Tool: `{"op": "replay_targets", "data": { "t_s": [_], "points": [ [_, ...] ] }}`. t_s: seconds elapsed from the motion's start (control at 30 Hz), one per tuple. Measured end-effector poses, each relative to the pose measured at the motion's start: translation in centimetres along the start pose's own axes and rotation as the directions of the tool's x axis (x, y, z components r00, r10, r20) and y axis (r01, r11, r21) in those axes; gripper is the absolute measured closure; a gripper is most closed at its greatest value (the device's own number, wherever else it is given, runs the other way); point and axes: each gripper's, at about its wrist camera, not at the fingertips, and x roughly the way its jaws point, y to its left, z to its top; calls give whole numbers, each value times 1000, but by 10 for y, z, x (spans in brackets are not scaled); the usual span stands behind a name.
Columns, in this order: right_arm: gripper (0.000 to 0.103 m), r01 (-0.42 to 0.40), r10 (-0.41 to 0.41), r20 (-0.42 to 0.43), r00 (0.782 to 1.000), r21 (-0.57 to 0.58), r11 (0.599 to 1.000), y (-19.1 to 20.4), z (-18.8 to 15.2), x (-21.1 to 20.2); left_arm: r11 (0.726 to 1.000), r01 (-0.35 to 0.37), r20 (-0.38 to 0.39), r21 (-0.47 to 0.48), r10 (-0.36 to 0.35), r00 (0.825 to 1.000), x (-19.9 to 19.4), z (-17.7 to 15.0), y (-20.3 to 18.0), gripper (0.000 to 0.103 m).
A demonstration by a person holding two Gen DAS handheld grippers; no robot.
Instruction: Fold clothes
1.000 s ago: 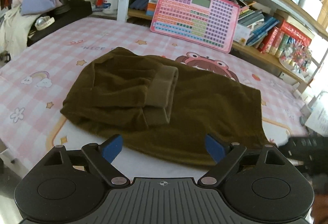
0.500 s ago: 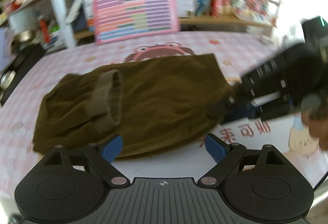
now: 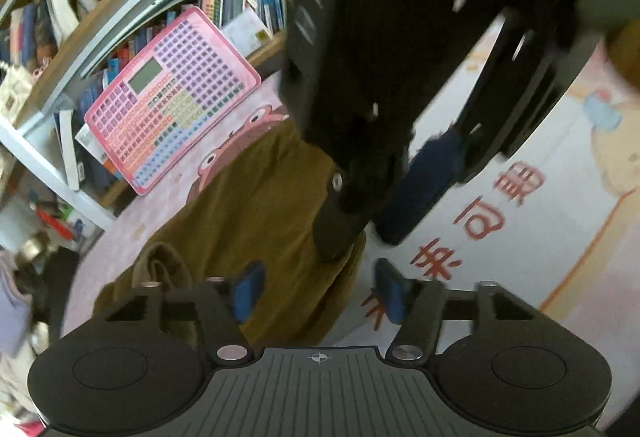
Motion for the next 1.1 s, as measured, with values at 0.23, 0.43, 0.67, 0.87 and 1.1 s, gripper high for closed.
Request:
{"op": "replay_targets", "data": {
  "t_s": [0.23,0.43,0.67,0.87,1.1],
  "points": [
    [47,13,-17,69,997,51,999,-21,3,-26,1000,-17,40,15,16,999,4,13,-17,49],
    [31,58,-64,69,995,97,994,-36,9,-27,999,41,62,4,-41,997,3,21,-23,74],
    [29,-34,27,49,998,156,987,-41,23,-12,992,100,81,-72,-94,992,-8,22,-6,94],
    [29,-81,74,41,996,214,973,-43,46,5,983,114,106,-146,-99,989,-24,22,12,94],
    [43,-84,70,58,996,292,953,-56,60,14,968,147,126,-203,-123,984,-37,15,22,94]
  ]
}}
